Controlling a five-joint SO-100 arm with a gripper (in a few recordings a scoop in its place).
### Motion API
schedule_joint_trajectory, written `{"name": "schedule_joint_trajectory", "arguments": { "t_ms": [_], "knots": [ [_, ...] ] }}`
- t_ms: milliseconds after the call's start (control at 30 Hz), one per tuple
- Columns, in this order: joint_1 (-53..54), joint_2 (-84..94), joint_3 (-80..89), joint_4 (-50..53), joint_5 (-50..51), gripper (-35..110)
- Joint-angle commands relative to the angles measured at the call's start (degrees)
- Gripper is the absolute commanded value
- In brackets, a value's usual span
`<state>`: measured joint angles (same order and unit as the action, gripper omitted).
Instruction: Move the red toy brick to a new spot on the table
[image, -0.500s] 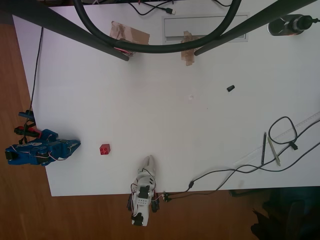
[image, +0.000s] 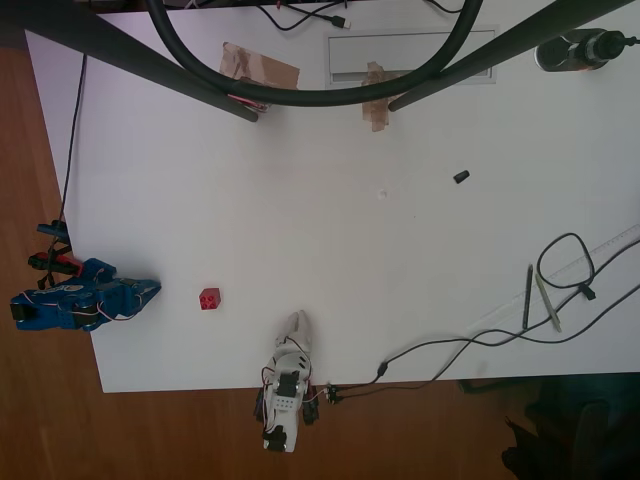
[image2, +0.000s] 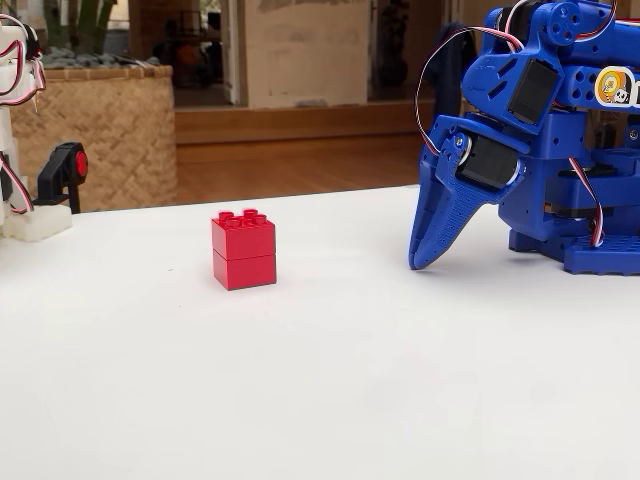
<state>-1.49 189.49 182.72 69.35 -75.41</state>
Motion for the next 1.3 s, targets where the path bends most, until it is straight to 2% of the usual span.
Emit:
{"name": "schedule_joint_trajectory", "arguments": {
  "t_ms": [0, 767, 1000, 1267],
  "knots": [
    [0.35, 1.85, 1.85, 0.35, 0.0, 0],
    [0.35, 1.85, 1.85, 0.26, 1.41, 0],
    [0.35, 1.85, 1.85, -0.09, 4.75, 0],
    [0.0, 1.85, 1.85, 0.09, 2.72, 0]
  ]
}}
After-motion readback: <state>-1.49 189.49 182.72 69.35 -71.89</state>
